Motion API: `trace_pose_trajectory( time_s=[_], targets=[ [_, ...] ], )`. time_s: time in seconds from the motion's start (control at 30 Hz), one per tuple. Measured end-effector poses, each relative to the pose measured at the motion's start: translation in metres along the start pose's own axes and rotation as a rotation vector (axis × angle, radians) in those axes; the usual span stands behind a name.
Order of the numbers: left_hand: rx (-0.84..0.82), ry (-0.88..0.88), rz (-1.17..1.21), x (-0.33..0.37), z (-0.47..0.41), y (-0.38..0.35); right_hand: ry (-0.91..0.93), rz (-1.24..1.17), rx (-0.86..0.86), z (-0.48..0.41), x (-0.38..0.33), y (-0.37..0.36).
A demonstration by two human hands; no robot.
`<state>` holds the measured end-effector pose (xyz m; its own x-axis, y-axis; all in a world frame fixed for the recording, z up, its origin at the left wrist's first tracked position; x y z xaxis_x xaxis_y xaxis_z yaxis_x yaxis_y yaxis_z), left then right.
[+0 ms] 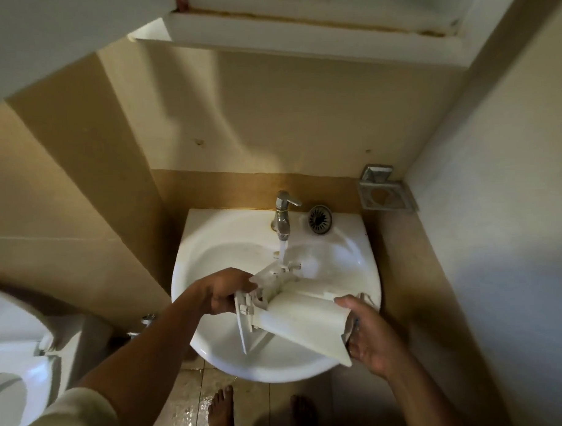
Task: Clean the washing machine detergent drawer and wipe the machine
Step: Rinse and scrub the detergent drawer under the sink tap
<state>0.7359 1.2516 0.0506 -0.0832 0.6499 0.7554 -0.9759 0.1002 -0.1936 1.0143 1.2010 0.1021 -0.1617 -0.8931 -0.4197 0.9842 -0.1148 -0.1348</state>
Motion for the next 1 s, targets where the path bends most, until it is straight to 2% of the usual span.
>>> trace_pose_trajectory(
  time_s=[0.1,0.27,0.37,0.47,0.63,0.8,1.0],
  targets=[
    [-0.035,-0.106,-0.08,0.015,-0.015,-0.005,-0.026,-0.172,-0.062,0.007,0.02,-0.007],
    [0.024,-0.363,-0.55,0.041,-0.053,-0.008,0.005,-0.397,-0.002,0.002,0.042,-0.036],
    [0.066,-0.448,-0.874,0.046,-0.073,-0.004,0.01,-0.406,0.088,0.001,0.049,-0.06],
    [0.089,-0.436,-1.059,0.046,-0.081,0.003,0.023,-0.339,0.153,0.003,0.055,-0.083],
    [0.087,-0.399,-0.949,0.041,-0.083,0.011,0.021,-0.318,0.142,0.01,0.057,-0.104],
    [0.094,-0.523,-0.96,0.049,-0.086,-0.004,0.055,-0.286,0.115,0.016,0.054,-0.109],
    [0.13,-0.517,-0.913,0.049,-0.095,-0.023,0.089,-0.222,0.148,0.018,0.054,-0.097]
  ],
)
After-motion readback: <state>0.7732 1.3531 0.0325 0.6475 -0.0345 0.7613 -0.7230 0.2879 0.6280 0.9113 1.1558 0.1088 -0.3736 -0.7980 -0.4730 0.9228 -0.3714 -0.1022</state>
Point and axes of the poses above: each hand's wrist, its own z-axis away from the middle knuckle, its own y-axis out of the back of the hand, x = y × z, the point moved 2 cm from there along -z, towards the middle knuckle, and after that the axes turned 13 degrees about -y, right-handed, at the moved point
